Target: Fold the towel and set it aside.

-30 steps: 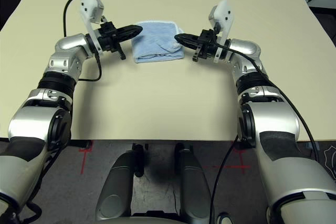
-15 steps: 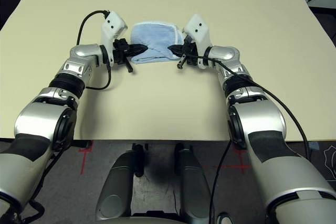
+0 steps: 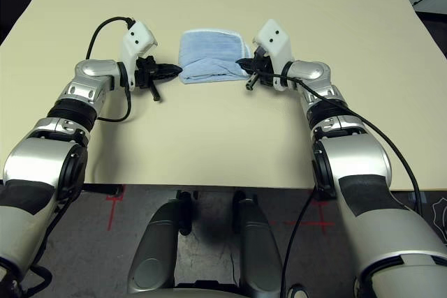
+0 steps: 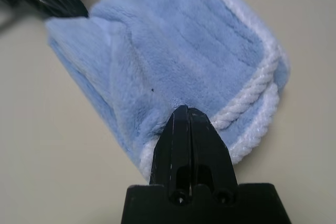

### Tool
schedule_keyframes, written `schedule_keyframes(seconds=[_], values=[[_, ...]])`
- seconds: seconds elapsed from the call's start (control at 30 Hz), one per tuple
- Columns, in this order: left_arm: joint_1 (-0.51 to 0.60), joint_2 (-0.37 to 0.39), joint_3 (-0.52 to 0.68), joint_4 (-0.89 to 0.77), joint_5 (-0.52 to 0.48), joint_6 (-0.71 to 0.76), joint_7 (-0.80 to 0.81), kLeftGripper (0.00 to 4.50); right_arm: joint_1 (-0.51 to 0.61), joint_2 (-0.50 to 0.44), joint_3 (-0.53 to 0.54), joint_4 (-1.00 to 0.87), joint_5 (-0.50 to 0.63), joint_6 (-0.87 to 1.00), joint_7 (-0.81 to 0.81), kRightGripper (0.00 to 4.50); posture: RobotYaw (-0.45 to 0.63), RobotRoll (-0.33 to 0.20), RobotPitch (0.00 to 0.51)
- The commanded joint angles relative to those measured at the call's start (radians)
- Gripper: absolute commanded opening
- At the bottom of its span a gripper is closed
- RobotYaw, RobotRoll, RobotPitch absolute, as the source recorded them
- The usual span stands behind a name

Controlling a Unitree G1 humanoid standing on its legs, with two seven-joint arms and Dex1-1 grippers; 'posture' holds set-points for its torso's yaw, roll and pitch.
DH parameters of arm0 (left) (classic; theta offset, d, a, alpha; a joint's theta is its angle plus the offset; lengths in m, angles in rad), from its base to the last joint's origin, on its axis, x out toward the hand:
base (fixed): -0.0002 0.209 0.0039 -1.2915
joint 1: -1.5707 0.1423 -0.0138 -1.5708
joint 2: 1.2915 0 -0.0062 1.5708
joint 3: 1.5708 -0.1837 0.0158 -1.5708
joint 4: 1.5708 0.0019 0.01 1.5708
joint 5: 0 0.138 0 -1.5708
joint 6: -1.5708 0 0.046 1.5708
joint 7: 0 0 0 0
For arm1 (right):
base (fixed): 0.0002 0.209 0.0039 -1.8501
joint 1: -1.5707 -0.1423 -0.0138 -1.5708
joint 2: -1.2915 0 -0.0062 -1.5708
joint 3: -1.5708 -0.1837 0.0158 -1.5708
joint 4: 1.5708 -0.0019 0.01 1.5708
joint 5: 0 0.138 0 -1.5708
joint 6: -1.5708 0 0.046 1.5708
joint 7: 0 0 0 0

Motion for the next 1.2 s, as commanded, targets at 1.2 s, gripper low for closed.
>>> schedule_keyframes(seconds=[1.2], values=[[-0.136, -0.031, 0.109, 0.005, -0.081, 0.047, 0.166, 0.02, -0.145, 0.067, -0.095, -0.015, 0.074, 0.089, -0.268, 0.00, 0.02, 0.000, 0.428]])
